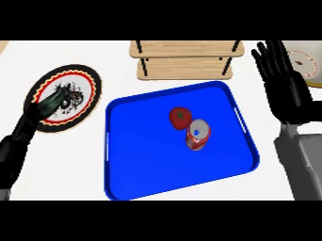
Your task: Pick the tomato from the tray and place it in the tiered shelf
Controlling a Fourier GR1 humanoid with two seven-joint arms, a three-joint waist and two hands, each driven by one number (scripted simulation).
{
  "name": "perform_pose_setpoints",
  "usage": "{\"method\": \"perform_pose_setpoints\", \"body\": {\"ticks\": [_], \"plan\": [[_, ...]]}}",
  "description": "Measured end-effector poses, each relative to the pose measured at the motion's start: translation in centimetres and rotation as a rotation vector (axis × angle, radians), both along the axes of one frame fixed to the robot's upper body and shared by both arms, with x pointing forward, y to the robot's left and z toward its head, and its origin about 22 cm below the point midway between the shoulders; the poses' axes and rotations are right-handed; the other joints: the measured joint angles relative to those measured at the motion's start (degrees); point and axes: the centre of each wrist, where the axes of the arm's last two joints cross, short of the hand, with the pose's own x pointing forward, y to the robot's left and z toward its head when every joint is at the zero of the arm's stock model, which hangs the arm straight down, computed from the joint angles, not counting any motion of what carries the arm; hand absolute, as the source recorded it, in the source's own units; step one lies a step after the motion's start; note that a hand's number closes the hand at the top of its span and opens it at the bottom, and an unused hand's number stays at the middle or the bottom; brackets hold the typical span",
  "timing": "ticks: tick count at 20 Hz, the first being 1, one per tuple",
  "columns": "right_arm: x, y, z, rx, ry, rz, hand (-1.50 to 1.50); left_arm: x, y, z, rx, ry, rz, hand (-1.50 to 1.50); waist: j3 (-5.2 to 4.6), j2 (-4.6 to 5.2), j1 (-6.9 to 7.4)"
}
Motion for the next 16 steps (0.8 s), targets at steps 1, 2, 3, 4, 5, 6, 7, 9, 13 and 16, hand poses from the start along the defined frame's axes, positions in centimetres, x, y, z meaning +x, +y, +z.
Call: {"method": "perform_pose_setpoints", "body": {"ticks": [1,2,3,4,5,6,7,9,13,16], "plan": [[0.4,0.0,0.2,-0.009,-0.007,-0.005,1.5,0.4,-0.1,0.1,-0.006,0.008,-0.001,0.0,-0.31,0.1,0.29],[0.7,-0.5,0.4,-0.029,-0.014,-0.003,1.5,0.4,-0.2,-0.3,-0.019,0.035,0.01,0.0,-0.6,0.18,0.55],[1.0,-1.0,0.6,-0.056,-0.024,-0.004,1.5,0.6,-0.4,-0.6,-0.04,0.068,0.018,0.0,-0.81,0.29,0.74],[1.3,-1.9,0.8,-0.095,-0.033,-0.001,1.5,0.7,-0.4,-0.8,-0.064,0.103,0.034,0.0,-0.98,0.42,0.93],[1.6,-2.6,1.3,-0.142,-0.04,0.006,1.5,0.7,-0.9,-1.2,-0.096,0.143,0.049,0.0,-1.09,0.53,1.15],[2.0,-3.3,2.1,-0.187,-0.054,0.007,1.5,0.7,-1.2,-1.7,-0.13,0.188,0.065,0.0,-1.2,0.72,1.48],[2.0,-4.6,2.3,-0.312,-0.029,-0.03,1.5,0.4,-1.4,-2.3,-0.154,0.22,0.074,0.0,-1.61,1.05,1.39],[2.1,-6.2,1.4,-0.458,0.079,-0.09,1.5,0.5,-2.2,-2.6,-0.207,0.258,0.069,0.0,-1.58,1.28,1.89],[3.4,-8.0,-1.3,-0.508,0.205,-0.08,-1.5,1.7,-3.4,-2.2,-0.264,0.328,0.064,0.0,-1.19,1.03,2.67],[4.2,-8.9,-1.9,-0.538,0.211,-0.005,-1.5,2.0,-3.7,-2.0,-0.281,0.357,0.07,0.0,-1.12,0.75,2.77]]}}
